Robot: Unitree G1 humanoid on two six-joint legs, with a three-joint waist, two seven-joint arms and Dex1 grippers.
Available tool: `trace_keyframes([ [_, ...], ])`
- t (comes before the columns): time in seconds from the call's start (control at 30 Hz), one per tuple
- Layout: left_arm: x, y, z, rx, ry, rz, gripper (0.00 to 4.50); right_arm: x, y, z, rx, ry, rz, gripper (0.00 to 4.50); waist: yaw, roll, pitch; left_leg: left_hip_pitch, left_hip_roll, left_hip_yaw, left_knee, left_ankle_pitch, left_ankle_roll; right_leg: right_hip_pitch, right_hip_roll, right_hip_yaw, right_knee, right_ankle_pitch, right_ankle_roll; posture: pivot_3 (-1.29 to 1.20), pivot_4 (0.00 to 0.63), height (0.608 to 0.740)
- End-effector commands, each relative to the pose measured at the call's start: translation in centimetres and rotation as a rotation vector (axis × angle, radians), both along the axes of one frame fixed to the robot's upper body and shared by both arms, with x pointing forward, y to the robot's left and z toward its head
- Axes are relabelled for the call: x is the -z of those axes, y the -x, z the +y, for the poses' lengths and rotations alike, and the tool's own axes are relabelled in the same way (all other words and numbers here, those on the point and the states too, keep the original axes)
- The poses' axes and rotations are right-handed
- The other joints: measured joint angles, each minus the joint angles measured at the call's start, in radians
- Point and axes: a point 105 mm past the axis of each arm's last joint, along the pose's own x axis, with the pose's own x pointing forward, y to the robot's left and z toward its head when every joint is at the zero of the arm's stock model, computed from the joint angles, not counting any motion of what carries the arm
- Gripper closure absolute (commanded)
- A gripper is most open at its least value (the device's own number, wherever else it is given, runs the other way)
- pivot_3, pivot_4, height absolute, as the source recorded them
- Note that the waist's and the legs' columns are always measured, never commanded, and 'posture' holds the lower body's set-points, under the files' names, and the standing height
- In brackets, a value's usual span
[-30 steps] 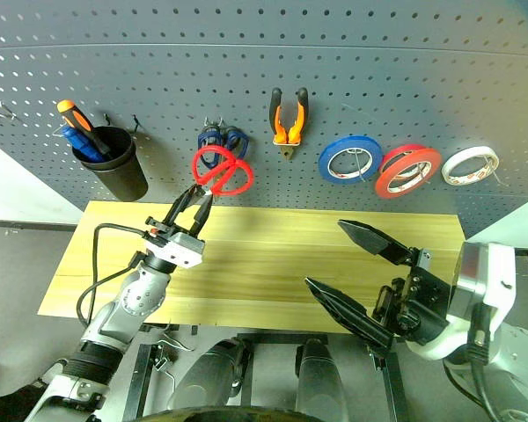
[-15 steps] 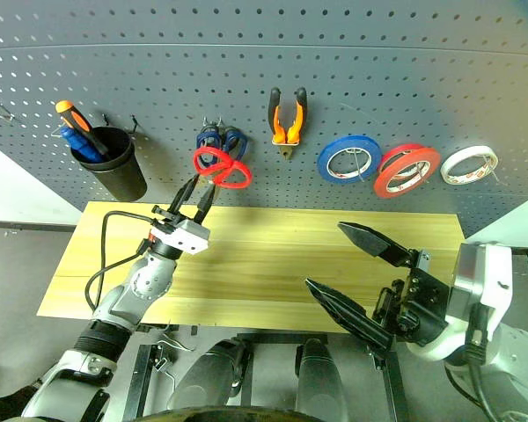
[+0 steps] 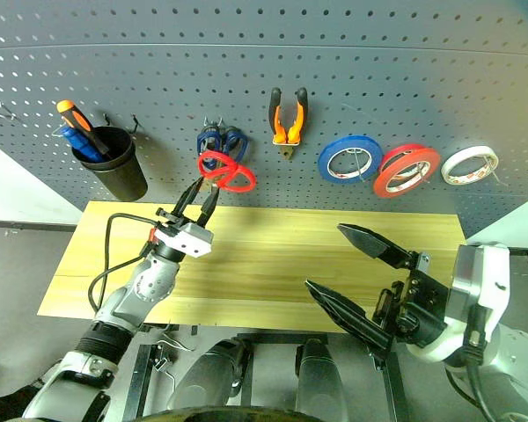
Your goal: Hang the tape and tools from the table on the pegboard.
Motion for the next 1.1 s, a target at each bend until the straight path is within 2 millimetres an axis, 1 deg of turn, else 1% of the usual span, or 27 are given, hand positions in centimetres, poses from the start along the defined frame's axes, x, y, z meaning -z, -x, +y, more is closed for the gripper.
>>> trace_keyframes([
  [0.03,-1.6,0.3,0.3,-0.010,0.060,-0.038,3.42,-0.1,0.3,0.3,-0.014,0.002,-0.011,0.00,0.000,0.000,0.000,0.000,0.000,0.000,0.000,0.000,0.000,0.000,0.000,0.000,0.000,0.000,0.000,-0.02,0.210,0.720],
  [0.17,-1.8,0.6,0.2,-0.016,0.082,-0.030,3.42,0.1,0.2,0.3,-0.013,0.006,-0.006,0.00,0.000,0.000,0.000,0.000,0.000,0.000,0.000,0.000,0.000,0.000,0.000,0.000,0.000,0.000,0.000,-0.02,0.210,0.720],
  [0.33,-2.2,1.6,-0.3,0.007,0.102,-0.029,3.42,0.2,0.2,0.3,-0.012,0.009,0.003,0.00,0.000,0.000,0.000,0.000,0.000,0.000,0.000,0.000,0.000,0.000,0.000,0.000,0.000,0.000,0.000,-0.02,0.214,0.720],
  [0.43,-2.5,1.8,-0.3,0.002,0.114,-0.025,3.42,0.3,0.2,0.3,-0.011,0.010,0.007,0.00,0.001,0.000,0.000,0.000,0.000,0.000,0.000,0.000,0.000,0.000,0.000,0.000,0.000,0.000,0.000,-0.02,0.216,0.720],
  [0.57,-2.6,1.5,-0.2,-0.011,0.117,-0.020,3.42,0.4,0.2,0.3,-0.010,0.011,0.015,0.00,0.000,0.000,0.000,0.000,0.000,0.000,0.000,0.000,0.000,0.000,0.000,0.000,0.000,0.000,0.000,-0.02,0.217,0.720],
  [0.73,-2.3,0.5,0.4,-0.050,0.120,0.004,3.42,0.5,0.3,0.3,-0.010,0.012,0.018,0.00,0.001,0.000,0.000,0.000,0.000,0.000,0.000,0.000,0.000,0.000,0.000,0.000,0.000,0.000,0.000,-0.03,0.220,0.720],
  [0.93,-1.9,-0.1,0.3,-0.065,0.140,0.033,3.42,0.4,0.4,0.4,-0.007,0.011,0.021,0.00,0.000,0.000,0.000,0.000,0.000,0.000,0.000,0.000,0.000,0.000,0.000,0.000,0.000,0.000,0.000,-0.03,0.220,0.720],
  [1.1,-1.8,-0.7,-0.3,-0.071,0.154,0.048,3.42,0.5,0.5,0.5,-0.004,0.010,0.024,0.00,0.000,0.000,0.000,0.000,0.000,0.000,0.000,0.000,0.001,0.000,0.000,0.000,0.000,0.000,0.000,-0.04,0.221,0.720],
])
